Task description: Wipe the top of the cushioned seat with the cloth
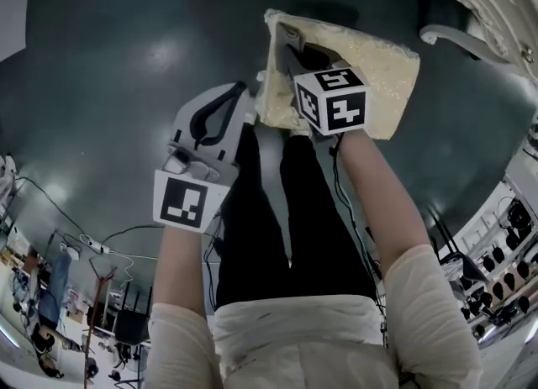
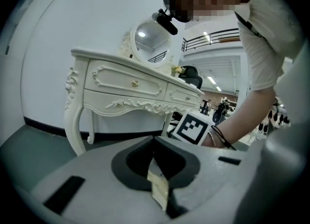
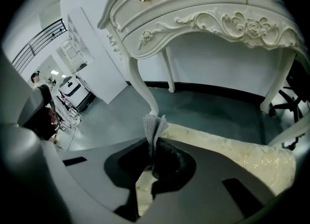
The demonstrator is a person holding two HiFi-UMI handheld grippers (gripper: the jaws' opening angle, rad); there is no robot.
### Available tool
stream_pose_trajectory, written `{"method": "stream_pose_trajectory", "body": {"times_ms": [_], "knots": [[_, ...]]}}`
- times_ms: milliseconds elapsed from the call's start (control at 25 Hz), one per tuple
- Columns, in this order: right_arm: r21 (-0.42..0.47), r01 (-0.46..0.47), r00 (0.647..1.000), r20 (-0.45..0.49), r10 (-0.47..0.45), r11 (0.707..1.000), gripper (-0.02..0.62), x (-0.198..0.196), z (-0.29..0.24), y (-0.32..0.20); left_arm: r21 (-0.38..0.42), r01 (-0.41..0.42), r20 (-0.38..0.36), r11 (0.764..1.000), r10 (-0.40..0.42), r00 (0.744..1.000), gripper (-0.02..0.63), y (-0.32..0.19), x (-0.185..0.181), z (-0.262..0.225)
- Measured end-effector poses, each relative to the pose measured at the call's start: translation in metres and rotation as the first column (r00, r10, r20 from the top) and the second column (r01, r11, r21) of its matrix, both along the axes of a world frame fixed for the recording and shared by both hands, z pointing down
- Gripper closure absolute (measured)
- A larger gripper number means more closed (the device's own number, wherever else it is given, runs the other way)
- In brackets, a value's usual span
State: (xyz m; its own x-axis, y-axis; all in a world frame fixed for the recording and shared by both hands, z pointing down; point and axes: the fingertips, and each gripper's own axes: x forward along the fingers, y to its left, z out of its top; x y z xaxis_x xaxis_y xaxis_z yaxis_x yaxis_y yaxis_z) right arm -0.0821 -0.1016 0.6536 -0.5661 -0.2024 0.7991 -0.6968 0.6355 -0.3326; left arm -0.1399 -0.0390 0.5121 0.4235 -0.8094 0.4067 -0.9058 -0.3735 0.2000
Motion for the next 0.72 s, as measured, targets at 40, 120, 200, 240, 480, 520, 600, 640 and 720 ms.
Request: {"method": "stream_pose_trajectory", "body": {"times_ms": [40,120,200,240,480,520,600,640,720], "knots": [[0.0,0.01,1.0,-0.008,-0.01,1.0,0.566,-0.001,0.003,0.0,0.0,0.008,-0.006,1.0,-0.008,1.0,0.603,0.0,0.0,0.001],[0.0,0.03,0.999,-0.016,-0.03,1.0,0.566,-0.001,0.007,0.0,0.003,0.022,-0.015,1.0,-0.022,1.0,0.604,0.001,-0.001,0.0],[0.001,0.05,0.999,-0.013,-0.05,0.999,0.565,0.002,0.008,0.001,0.009,0.027,-0.013,1.0,-0.027,1.0,0.603,0.0,0.0,-0.001],[0.003,0.058,0.998,-0.01,-0.058,0.998,0.565,0.004,0.008,0.001,0.011,0.026,-0.01,1.0,-0.026,1.0,0.603,0.0,0.002,-0.002],[0.006,0.071,0.997,-0.027,-0.071,0.997,0.565,0.025,0.009,-0.006,0.012,0.017,-0.014,1.0,-0.017,1.0,0.603,-0.005,0.025,0.002],[0.008,0.07,0.997,-0.034,-0.07,0.997,0.565,0.029,0.009,-0.008,0.012,0.012,-0.009,1.0,-0.011,1.0,0.604,-0.006,0.03,0.002],[0.012,0.066,0.997,-0.041,-0.065,0.998,0.565,0.04,0.009,-0.012,0.011,0.002,-0.008,1.0,-0.002,1.0,0.603,-0.008,0.041,0.001],[0.013,0.061,0.997,-0.04,-0.061,0.998,0.565,0.046,0.009,-0.015,0.013,-0.004,-0.011,1.0,0.004,1.0,0.603,-0.01,0.047,0.0],[0.012,0.05,0.998,-0.036,-0.05,0.999,0.565,0.058,0.009,-0.019,0.011,-0.022,-0.011,1.0,0.022,1.0,0.603,-0.011,0.059,0.0]]}}
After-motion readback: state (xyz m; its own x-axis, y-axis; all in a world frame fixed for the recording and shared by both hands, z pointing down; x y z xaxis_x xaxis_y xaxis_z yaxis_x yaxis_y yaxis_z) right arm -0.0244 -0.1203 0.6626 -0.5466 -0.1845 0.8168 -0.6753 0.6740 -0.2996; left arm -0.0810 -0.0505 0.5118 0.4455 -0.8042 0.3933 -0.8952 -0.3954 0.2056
